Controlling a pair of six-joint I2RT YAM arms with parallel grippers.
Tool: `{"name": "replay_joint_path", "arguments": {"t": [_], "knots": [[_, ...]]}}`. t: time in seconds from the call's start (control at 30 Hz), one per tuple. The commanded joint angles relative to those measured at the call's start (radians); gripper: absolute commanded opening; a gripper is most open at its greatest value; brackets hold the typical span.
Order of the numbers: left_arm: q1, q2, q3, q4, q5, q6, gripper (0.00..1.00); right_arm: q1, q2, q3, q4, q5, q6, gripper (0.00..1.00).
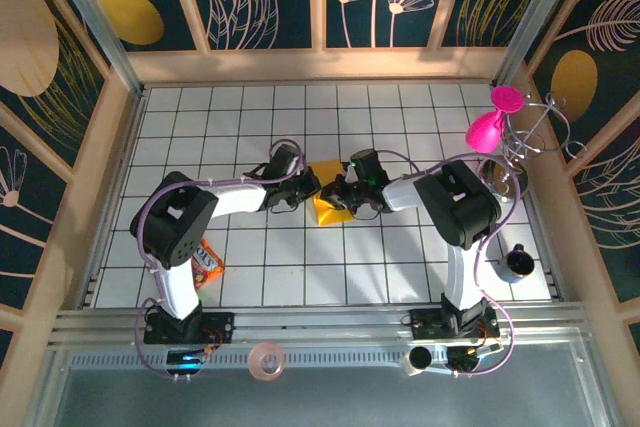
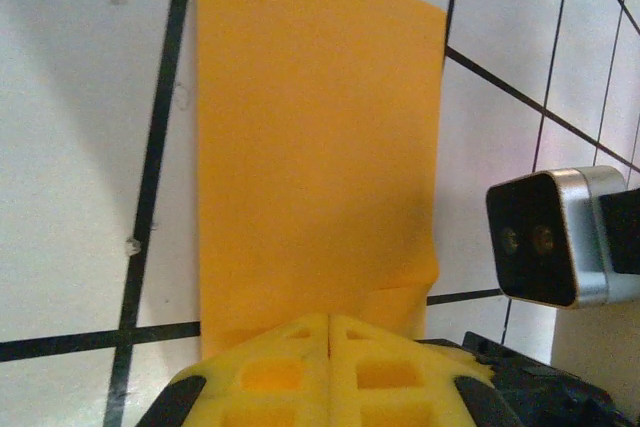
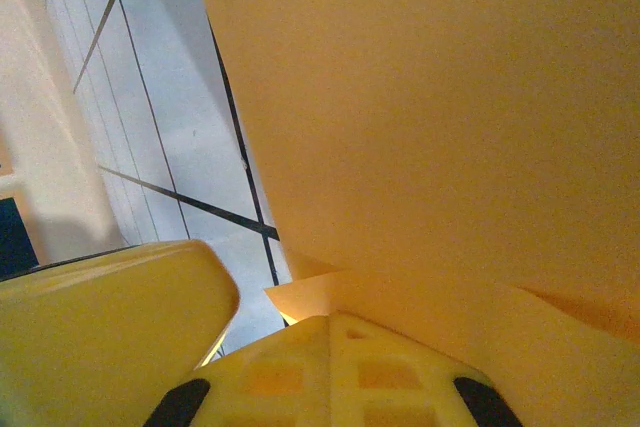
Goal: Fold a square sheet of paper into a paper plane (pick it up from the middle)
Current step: Fold the triangle a second time at the center of the table.
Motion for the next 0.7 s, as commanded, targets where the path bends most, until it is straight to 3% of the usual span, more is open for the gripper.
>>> {"name": "replay_joint_path", "arguments": {"t": [0.0, 0.2, 0.67], "knots": [[0.011, 0.016, -0.044, 0.020, 0.040, -0.046, 0.00, 0.006, 0.044, -0.031, -0.064, 0.024, 0.020, 0.00], [0.016, 0.018, -0.068, 0.091, 0.094, -0.077, 0.00, 0.007, 0.046, -0.031, -0.062, 0.023, 0.021, 0.00], [0.020, 0.055, -0.047, 0.009, 0.042, -0.032, 0.00, 0.008, 0.042, -0.030, -0.061, 0.018, 0.022, 0.00]]}}
